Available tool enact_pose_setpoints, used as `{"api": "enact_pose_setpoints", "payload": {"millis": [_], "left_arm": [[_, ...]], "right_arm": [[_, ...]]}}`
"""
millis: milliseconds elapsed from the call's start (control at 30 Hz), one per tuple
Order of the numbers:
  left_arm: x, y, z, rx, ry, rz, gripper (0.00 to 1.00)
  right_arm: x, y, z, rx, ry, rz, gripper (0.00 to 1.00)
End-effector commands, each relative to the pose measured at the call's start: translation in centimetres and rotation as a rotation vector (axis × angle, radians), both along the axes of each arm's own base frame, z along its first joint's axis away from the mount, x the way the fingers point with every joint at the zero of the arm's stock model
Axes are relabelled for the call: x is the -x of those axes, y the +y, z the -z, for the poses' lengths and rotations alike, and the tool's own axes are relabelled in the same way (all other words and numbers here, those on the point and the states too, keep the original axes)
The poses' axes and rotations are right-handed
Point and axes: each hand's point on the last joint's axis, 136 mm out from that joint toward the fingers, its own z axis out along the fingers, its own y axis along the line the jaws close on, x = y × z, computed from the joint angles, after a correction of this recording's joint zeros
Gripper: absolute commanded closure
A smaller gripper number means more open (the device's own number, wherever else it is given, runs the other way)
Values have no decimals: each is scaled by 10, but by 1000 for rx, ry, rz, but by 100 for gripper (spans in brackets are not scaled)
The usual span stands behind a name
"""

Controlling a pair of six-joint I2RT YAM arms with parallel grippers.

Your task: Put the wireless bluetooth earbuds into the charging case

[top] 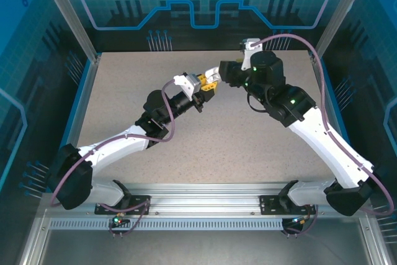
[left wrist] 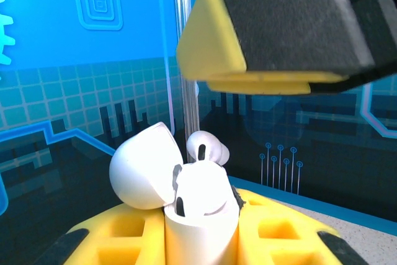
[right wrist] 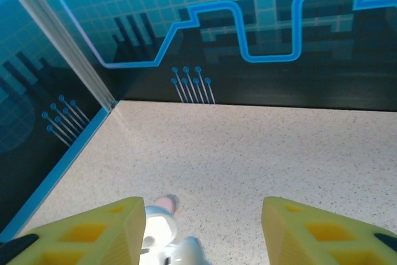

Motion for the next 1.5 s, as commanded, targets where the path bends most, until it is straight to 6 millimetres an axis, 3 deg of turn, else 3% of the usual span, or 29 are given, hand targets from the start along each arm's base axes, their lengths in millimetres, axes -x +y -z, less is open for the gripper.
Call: {"api": "enact_pose_setpoints", "payload": {"millis": [0,133,267,400,567,1033,1467], "left_arm": [[8,-3,-11,34,-30,31,100],[10,-2,-12,36,-32,34,100],[11,-2,-13,40,-32,39,100],[12,-1,-13,44,-32,39,100],[11,-1,-13,44,-32,40,100],[9,-4,-14,47,-26,43,100],[7,-4,-12,42,-23,38,100]], "right_arm": [[0,-28,-18,-76,-11,55,47],[-14,-55,6,-100,71,99,52],[-27,-64,26,-113,143,66,70],[-37,-55,45,-99,215,0,87],[-42,-35,59,-113,267,-75,100],[-34,11,61,-93,281,-190,100],[-7,16,47,-83,258,-220,100]]}}
